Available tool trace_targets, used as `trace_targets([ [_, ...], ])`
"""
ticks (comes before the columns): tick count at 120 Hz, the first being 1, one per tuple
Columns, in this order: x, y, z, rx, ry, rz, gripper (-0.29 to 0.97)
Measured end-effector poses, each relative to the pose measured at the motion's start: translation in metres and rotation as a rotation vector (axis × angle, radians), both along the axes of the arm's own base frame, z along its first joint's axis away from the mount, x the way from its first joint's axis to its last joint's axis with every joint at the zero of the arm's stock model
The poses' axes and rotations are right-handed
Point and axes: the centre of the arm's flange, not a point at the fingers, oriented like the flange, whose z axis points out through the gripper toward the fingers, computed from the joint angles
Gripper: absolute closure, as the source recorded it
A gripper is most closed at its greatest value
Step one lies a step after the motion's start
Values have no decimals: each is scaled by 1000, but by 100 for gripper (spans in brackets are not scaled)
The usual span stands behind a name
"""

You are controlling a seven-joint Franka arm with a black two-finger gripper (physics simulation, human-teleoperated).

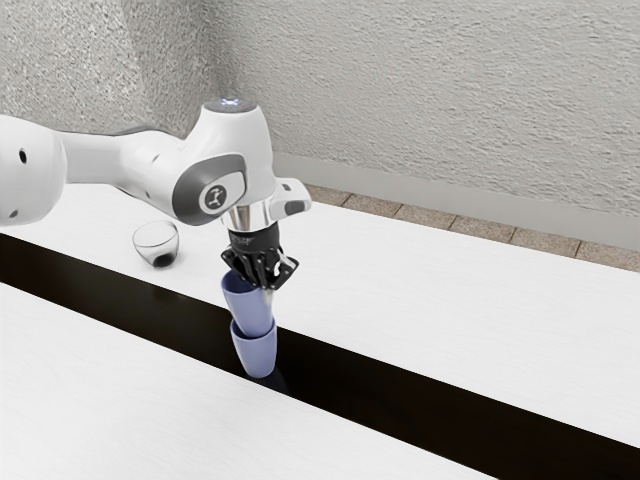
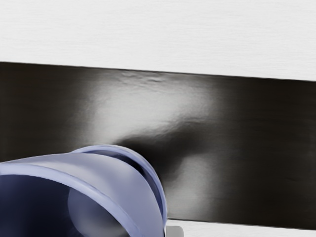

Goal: Place the left cup onto the right cup

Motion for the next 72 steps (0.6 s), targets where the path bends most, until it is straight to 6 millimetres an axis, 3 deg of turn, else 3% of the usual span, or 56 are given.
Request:
trace_targets([
  [19,-1,3,-3,0,6,7,77],
  [38,-1,2,-4,-3,9,8,42],
  [50,0,2,2,-4,0,7,27],
  [55,6,0,25,-9,-39,5,22],
  [72,14,0,149,-33,-187,-17,12],
])
